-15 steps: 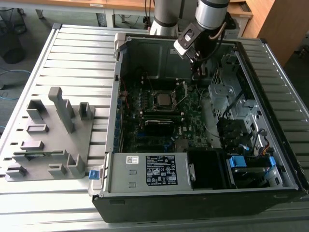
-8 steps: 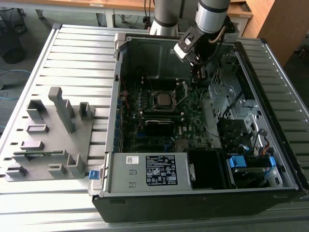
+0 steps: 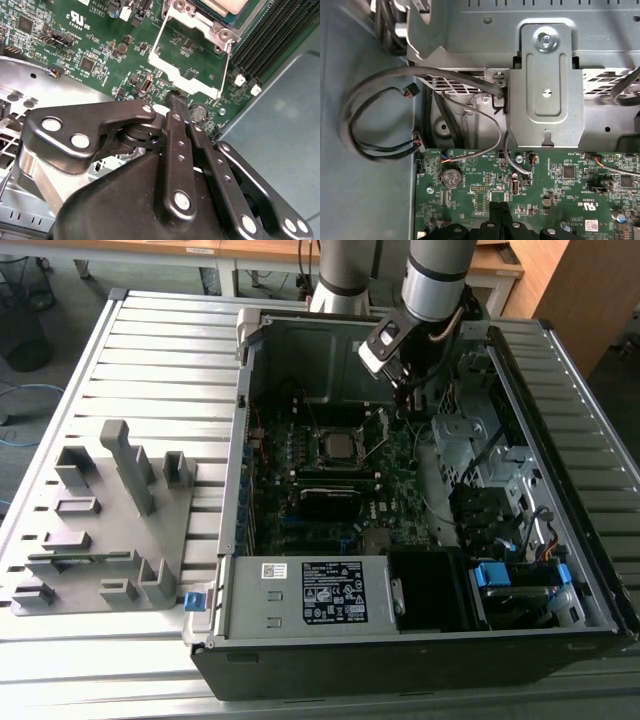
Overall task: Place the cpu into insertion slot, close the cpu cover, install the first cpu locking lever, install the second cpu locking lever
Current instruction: 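Close the cpu cover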
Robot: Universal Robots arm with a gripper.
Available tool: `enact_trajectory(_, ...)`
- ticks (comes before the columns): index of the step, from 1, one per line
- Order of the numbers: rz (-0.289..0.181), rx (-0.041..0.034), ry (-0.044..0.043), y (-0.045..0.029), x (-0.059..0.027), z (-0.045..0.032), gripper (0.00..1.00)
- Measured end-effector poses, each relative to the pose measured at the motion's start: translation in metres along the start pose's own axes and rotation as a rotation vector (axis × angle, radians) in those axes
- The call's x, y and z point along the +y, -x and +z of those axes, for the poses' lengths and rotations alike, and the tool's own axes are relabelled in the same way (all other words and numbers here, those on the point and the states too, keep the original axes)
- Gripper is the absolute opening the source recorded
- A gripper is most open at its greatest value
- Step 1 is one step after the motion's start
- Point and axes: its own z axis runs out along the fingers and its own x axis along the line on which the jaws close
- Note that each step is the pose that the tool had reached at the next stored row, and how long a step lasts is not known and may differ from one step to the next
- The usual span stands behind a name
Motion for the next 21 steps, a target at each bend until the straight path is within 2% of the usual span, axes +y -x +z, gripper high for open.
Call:
enact_trajectory(4,0.000,-0.0006,0.0000,0.0000,-0.0021,0.0017,0.11)
enact_trajectory(9,0.000,-0.0004,0.0000,-0.0005,-0.0111,0.0034,0.11)
enact_trajectory(13,0.000,-0.0005,0.0000,-0.0012,-0.0228,0.0042,0.11)
enact_trajectory(21,0.000,-0.0002,0.0002,-0.0029,-0.0535,0.0051,0.11)
